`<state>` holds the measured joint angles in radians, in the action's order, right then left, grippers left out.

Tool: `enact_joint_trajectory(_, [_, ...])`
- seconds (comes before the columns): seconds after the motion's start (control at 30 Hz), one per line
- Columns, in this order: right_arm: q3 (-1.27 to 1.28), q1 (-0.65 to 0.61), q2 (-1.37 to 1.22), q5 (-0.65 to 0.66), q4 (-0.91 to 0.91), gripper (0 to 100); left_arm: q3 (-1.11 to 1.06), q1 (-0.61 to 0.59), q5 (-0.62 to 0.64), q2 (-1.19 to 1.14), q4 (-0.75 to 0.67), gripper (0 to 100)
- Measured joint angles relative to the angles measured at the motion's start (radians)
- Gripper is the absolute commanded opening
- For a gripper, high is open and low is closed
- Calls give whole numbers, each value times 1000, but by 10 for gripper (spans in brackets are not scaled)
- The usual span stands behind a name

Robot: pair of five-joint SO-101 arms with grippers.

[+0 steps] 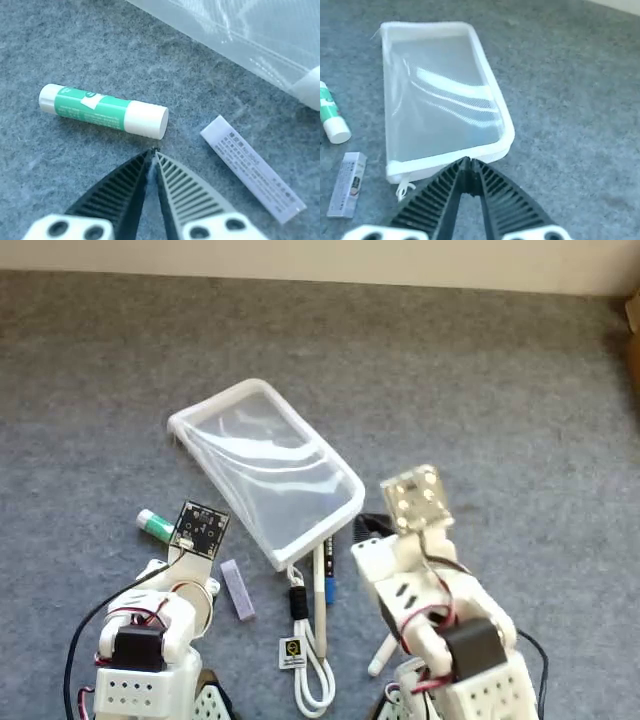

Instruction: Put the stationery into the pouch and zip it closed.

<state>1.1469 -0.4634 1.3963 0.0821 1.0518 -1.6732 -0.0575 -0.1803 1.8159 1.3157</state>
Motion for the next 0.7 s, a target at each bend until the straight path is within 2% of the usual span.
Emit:
enact_joint_trajectory(0.17, [-31,-72,-153,-118,-3,125,0,0,0,0,0,9])
enact_joint_trajectory(0.33, [-31,-160,-215,-218,-12,132,0,0,0,0,0,9])
enact_joint_trajectory(0.5, [-31,-288,-299,-233,-55,132,0,0,0,0,0,9])
enact_joint_trajectory(0.7, [-31,-310,-483,-235,-172,132,0,0,0,0,0,9])
